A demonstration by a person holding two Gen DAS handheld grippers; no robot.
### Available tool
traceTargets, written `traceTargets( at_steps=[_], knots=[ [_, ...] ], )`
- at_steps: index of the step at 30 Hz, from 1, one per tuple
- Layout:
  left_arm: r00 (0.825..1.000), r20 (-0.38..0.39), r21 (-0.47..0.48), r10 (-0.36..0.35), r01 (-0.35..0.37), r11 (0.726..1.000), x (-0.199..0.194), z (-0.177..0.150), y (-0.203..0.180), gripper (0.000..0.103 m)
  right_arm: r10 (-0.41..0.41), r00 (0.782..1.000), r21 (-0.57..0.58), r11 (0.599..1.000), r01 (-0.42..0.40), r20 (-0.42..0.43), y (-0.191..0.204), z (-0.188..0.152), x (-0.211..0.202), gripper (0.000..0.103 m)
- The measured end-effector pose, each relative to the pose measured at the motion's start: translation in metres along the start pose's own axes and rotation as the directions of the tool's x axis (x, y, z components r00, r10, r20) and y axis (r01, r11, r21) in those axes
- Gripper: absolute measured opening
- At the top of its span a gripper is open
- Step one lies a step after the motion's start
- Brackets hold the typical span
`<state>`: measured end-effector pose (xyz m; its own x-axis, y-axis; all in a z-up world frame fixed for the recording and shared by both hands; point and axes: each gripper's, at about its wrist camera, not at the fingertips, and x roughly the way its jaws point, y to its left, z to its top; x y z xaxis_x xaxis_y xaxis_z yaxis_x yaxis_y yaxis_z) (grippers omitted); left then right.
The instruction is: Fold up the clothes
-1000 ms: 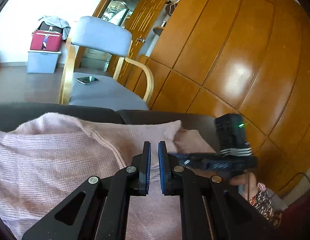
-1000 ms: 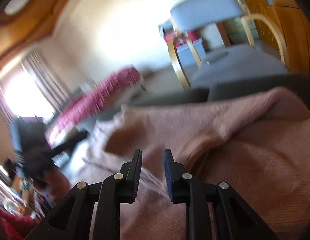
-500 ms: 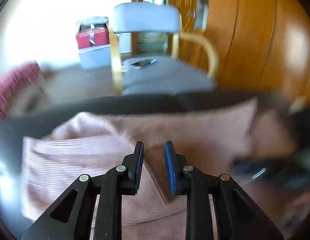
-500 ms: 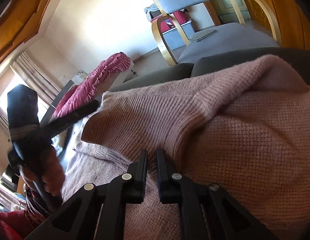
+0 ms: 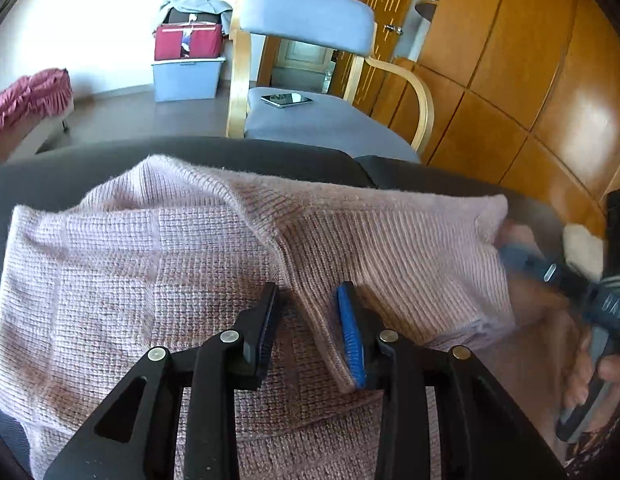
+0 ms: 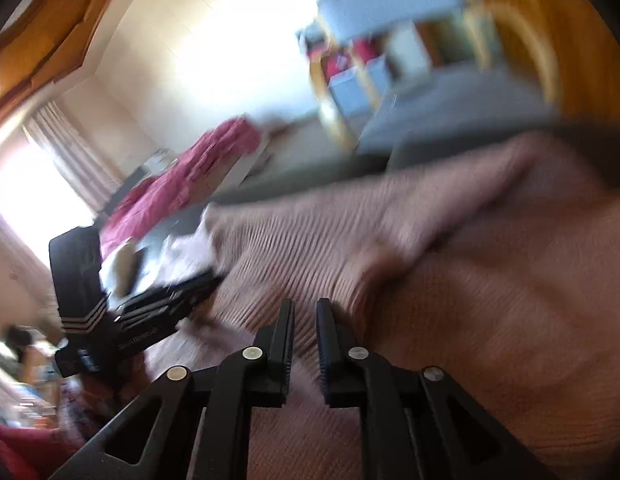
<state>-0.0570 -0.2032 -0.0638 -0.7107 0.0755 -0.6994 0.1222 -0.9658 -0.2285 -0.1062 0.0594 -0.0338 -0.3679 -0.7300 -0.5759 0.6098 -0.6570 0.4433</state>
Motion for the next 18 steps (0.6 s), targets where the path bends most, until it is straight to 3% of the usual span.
traceTargets(
  at_steps=[3, 7, 10, 13, 18],
  knots=[
    [1.0, 0.003, 0.007, 0.006, -0.006, 1.0, -0.001, -0.003, -0.003, 0.034, -0.128, 0.983, -0.027, 0.991, 0.133, 0.135, 0.012, 0.013, -0.02, 0.018],
    [1.0, 0.003, 0.008, 0.003, -0.003, 1.0, 0.0, -0.003, -0.003, 0.034, -0.297, 0.954, -0.043, 0.953, 0.299, 0.041, 0.003, 0.032, 0.011, 0.019],
    [1.0, 0.002, 0.005, -0.004, 0.004, 1.0, 0.001, -0.003, -0.003, 0.034, -0.425, 0.905, -0.024, 0.905, 0.424, -0.024, -0.023, 0.039, 0.035, 0.018],
    [1.0, 0.001, 0.003, -0.01, 0.01, 1.0, 0.002, -0.003, -0.002, 0.035, -0.447, 0.893, 0.136, 0.883, 0.449, -0.043, -0.055, 0.048, 0.032, 0.018],
    [1.0, 0.0, -0.002, -0.021, 0.021, 1.0, 0.003, -0.002, 0.001, 0.035, -0.474, 0.879, 0.147, 0.867, 0.477, -0.056, -0.062, 0.055, 0.03, 0.017]
  ],
)
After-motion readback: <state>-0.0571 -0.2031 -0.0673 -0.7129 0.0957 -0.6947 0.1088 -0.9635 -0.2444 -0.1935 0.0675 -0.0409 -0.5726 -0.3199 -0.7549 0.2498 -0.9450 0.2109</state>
